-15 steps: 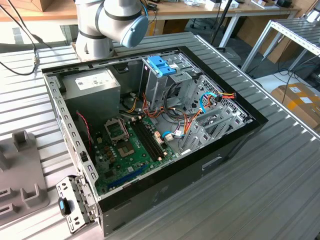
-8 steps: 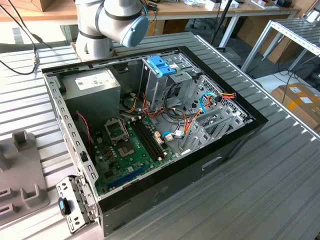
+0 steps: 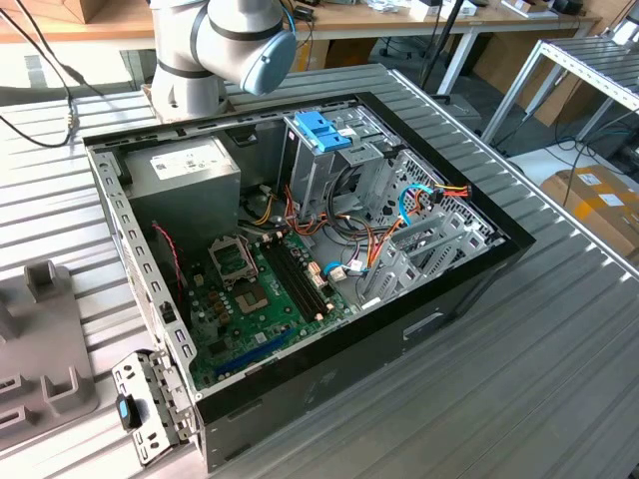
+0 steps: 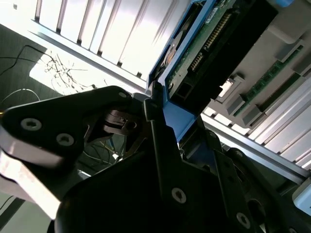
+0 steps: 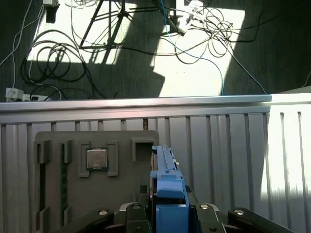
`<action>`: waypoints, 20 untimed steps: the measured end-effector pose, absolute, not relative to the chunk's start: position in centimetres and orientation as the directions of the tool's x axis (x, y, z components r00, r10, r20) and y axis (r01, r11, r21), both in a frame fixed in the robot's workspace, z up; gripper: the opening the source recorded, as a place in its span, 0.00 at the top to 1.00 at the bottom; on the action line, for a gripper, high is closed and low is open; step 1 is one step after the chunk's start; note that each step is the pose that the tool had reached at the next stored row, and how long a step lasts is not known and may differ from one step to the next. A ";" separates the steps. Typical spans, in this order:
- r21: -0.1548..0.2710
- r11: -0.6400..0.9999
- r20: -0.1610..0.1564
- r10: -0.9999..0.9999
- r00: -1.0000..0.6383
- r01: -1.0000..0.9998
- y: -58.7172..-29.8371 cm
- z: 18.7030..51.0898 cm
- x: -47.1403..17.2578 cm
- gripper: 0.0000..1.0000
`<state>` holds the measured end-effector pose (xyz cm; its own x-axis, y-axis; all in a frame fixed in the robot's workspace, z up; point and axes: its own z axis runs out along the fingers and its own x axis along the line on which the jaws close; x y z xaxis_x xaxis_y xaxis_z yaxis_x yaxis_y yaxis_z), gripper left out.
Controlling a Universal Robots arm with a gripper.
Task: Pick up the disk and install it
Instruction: 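Pick up the disk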
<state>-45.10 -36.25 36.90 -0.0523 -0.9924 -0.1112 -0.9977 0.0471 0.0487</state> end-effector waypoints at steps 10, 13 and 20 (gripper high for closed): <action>0.049 0.046 -0.128 -0.990 -0.052 -0.998 -36.3 37.5 -45.1 0.63; 0.050 0.046 -0.132 -0.990 -0.052 -0.998 -36.3 37.7 -45.1 0.63; 0.050 0.046 -0.142 -0.989 -0.052 -0.998 -36.3 38.4 -45.1 0.63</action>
